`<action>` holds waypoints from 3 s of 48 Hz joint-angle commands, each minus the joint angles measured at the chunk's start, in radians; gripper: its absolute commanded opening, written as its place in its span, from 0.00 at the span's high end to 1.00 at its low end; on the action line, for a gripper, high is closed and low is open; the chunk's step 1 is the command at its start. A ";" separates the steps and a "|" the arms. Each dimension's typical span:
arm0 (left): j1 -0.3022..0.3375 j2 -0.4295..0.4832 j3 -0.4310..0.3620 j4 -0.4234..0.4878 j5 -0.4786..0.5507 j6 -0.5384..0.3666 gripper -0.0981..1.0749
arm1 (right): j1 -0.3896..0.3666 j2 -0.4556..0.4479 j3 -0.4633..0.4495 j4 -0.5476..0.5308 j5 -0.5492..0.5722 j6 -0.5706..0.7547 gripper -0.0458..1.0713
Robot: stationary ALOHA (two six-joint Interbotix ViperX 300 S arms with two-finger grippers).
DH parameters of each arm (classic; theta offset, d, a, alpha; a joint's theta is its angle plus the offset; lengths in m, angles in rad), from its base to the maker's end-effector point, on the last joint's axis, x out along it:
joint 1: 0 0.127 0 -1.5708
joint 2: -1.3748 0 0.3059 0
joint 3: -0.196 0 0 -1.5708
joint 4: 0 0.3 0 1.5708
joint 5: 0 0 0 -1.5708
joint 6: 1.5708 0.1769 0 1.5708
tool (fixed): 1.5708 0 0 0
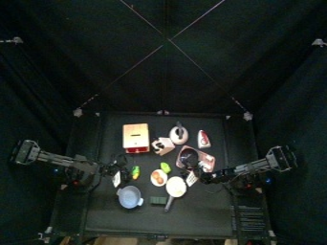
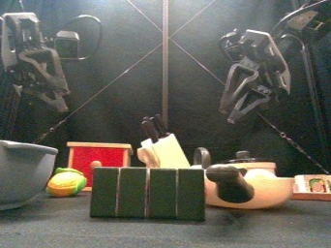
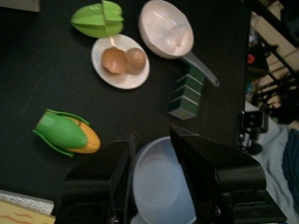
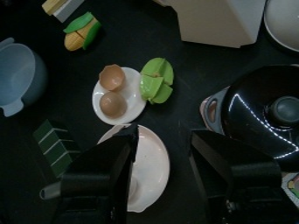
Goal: Grab corn
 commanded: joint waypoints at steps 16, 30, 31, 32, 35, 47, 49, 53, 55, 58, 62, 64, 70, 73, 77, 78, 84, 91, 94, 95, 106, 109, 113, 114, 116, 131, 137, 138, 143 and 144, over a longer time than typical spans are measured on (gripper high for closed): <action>0.087 0.067 -0.130 -0.051 0.337 -0.006 0.26 | -0.011 -0.044 -0.011 0.018 0.006 0.003 0.25; 0.067 0.224 -0.252 0.011 0.505 -0.156 0.26 | -0.014 -0.044 0.011 0.038 0.011 0.003 0.25; 0.063 0.238 -0.258 0.025 0.506 -0.173 0.26 | -0.014 -0.044 0.011 0.038 0.012 0.003 0.25; 0.060 0.252 -0.264 0.041 0.508 -0.190 0.26 | -0.014 -0.044 0.011 0.038 0.011 0.003 0.25; 0.057 0.295 -0.284 0.115 0.503 -0.250 0.26 | -0.014 -0.046 0.011 0.037 0.011 0.003 0.25; 0.037 0.419 -0.331 0.206 0.514 -0.523 0.26 | -0.014 -0.046 0.017 0.031 0.011 0.000 0.25; 0.028 0.436 -0.333 0.216 0.515 -0.561 0.25 | -0.015 -0.046 0.018 0.031 0.011 0.000 0.25; 0.011 0.469 -0.336 0.230 0.528 -0.627 0.25 | -0.018 -0.048 0.025 0.029 0.011 0.000 0.25; 0.003 0.480 -0.341 0.235 0.526 -0.647 0.25 | -0.018 -0.046 0.026 0.029 0.011 0.000 0.25; -0.006 0.492 -0.348 0.245 0.526 -0.669 0.24 | -0.018 -0.046 0.029 0.029 0.008 0.000 0.25; -0.014 0.505 -0.356 0.255 0.531 -0.684 0.21 | -0.020 -0.046 0.031 0.029 0.006 0.002 0.25; -0.014 0.511 -0.357 0.253 0.532 -0.689 0.19 | -0.020 -0.046 0.031 0.029 0.006 0.002 0.25; -0.015 0.531 -0.357 0.253 0.543 -0.698 0.14 | -0.018 -0.041 0.032 0.031 0.005 0.002 0.25; -0.015 0.548 -0.356 0.255 0.546 -0.699 0.13 | -0.018 -0.040 0.032 0.031 0.005 0.005 0.25; -0.014 0.569 -0.356 0.252 0.549 -0.699 0.13 | -0.018 -0.035 0.034 0.034 0.005 0.005 0.25; -0.012 0.575 -0.357 0.253 0.551 -0.699 0.13 | -0.018 -0.032 0.034 0.035 0.005 0.005 0.25; -0.011 0.606 -0.364 0.255 0.551 -0.699 0.13 | -0.018 -0.026 0.035 0.035 0.005 0.005 0.25; -0.011 0.627 -0.362 0.252 0.551 -0.699 0.13 | -0.020 -0.025 0.035 0.035 0.005 0.005 0.25; -0.009 0.630 -0.359 0.252 0.551 -0.699 0.13 | -0.020 -0.025 0.037 0.035 0.005 0.005 0.25; -0.011 0.632 -0.359 0.252 0.551 -0.699 0.13 | -0.020 -0.026 0.037 0.037 0.005 0.005 0.25; -0.009 0.640 -0.354 0.255 0.551 -0.698 0.15 | -0.020 -0.026 0.037 0.038 0.005 0.006 0.25; -0.009 0.640 -0.354 0.262 0.551 -0.699 0.16 | -0.021 -0.025 0.035 0.038 0.005 0.006 0.25; -0.009 0.640 -0.354 0.275 0.551 -0.699 0.18 | -0.021 -0.025 0.035 0.038 0.005 0.006 0.25; -0.009 0.640 -0.354 0.276 0.551 -0.698 0.19 | -0.021 -0.025 0.035 0.038 0.005 0.006 0.25; -0.009 0.640 -0.354 0.279 0.551 -0.699 0.21 | -0.021 -0.025 0.037 0.038 0.005 0.006 0.25; -0.017 0.614 -0.354 0.278 0.554 -0.696 0.31 | -0.021 -0.023 0.035 0.051 0.005 0.006 0.25; -0.038 0.569 -0.353 0.279 0.578 -0.695 0.31 | -0.021 -0.023 0.035 0.057 0.005 0.006 0.25; -0.043 0.558 -0.351 0.282 0.586 -0.695 0.31 | -0.021 -0.023 0.035 0.057 0.005 0.005 0.25; -0.060 0.525 -0.336 0.302 0.615 -0.695 0.31 | -0.021 -0.023 0.035 0.055 0.005 0.005 0.25; -0.063 0.518 -0.331 0.305 0.618 -0.695 0.31 | -0.021 -0.023 0.035 0.055 0.005 0.005 0.25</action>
